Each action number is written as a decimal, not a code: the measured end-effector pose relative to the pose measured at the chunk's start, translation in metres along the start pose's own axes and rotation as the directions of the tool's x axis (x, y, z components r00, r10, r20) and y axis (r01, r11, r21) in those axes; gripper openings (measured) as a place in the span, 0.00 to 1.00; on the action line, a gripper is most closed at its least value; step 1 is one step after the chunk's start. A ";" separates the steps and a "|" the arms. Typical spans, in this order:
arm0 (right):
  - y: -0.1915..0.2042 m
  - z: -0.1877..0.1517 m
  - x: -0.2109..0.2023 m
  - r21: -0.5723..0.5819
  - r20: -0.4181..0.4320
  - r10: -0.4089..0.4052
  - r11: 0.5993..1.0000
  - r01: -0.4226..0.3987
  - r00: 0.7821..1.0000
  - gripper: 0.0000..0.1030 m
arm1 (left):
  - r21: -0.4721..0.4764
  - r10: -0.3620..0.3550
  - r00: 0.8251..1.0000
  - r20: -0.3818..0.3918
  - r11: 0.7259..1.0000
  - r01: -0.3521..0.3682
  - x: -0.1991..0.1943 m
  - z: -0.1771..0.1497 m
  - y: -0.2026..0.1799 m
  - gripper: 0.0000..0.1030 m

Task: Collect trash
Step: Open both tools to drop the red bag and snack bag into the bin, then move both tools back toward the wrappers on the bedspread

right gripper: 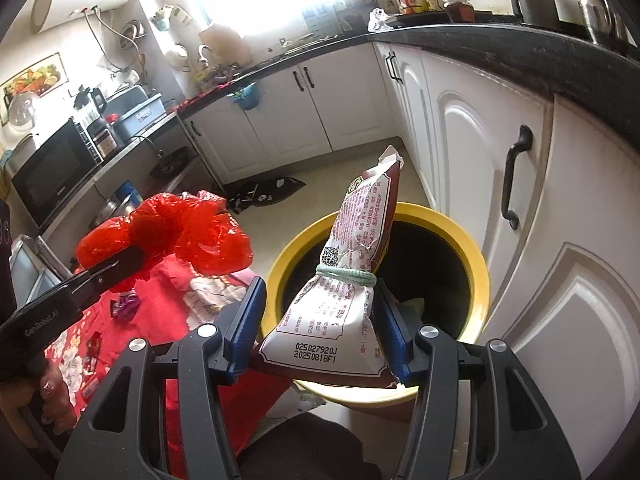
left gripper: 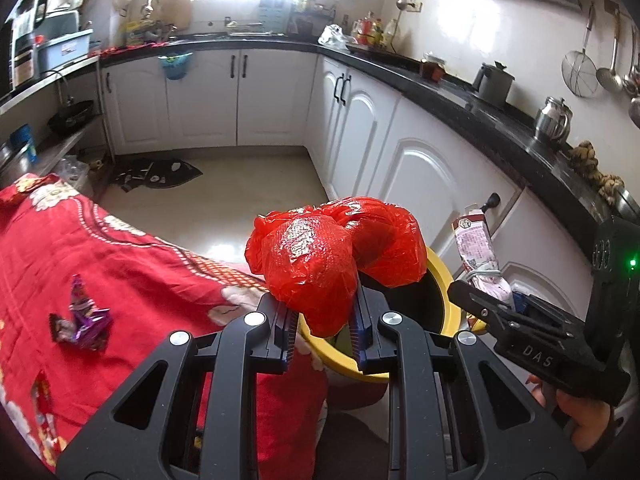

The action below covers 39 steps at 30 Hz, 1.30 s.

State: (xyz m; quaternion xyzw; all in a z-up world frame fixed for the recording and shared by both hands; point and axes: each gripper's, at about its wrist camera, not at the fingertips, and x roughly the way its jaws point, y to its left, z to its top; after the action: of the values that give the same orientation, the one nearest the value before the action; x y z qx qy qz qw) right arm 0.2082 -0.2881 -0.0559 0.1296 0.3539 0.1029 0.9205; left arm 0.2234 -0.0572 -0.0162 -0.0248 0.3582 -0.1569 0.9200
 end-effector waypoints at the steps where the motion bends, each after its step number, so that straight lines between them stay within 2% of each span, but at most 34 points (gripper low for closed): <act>1: -0.002 0.000 0.001 0.001 -0.001 -0.002 1.000 0.002 1.000 0.50 | 0.001 -0.003 1.000 -0.004 1.000 0.003 0.003 0.001 -0.003 0.15; 24: -0.023 -0.010 0.051 -0.049 -0.119 -0.061 0.997 0.055 0.991 0.53 | 0.022 0.023 0.995 -0.099 1.000 -0.021 0.064 0.000 -0.024 0.17; 25: -0.025 -0.010 0.053 -0.051 -0.124 -0.061 0.997 0.055 0.990 0.53 | 0.020 0.025 0.995 -0.099 1.000 -0.023 0.064 0.001 -0.025 0.20; 27: -0.026 -0.010 0.055 -0.050 -0.124 -0.075 0.996 0.070 0.989 0.64 | 0.014 0.029 0.995 -0.098 1.000 -0.028 0.066 0.001 -0.024 0.42; 34: -0.035 -0.015 0.051 -0.022 -0.122 -0.099 0.995 0.097 0.988 0.69 | -0.014 0.042 0.994 -0.104 0.999 -0.044 0.065 -0.002 -0.017 0.60; 36: -0.035 -0.017 0.048 -0.015 -0.115 -0.104 0.995 0.103 0.988 0.72 | -0.019 0.045 0.994 -0.103 0.999 -0.048 0.064 -0.003 -0.015 0.72; 39: -0.036 -0.018 0.041 -0.005 -0.098 -0.112 0.994 0.112 0.989 0.76 | -0.033 0.046 0.993 -0.104 0.998 -0.049 0.060 -0.005 -0.010 0.85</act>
State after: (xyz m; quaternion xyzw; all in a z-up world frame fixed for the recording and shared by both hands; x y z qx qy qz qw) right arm 0.2288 -0.3076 -0.1057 0.1046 0.4056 0.0571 0.9062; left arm 0.2584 -0.0851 -0.0576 -0.0246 0.4087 -0.1296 0.9031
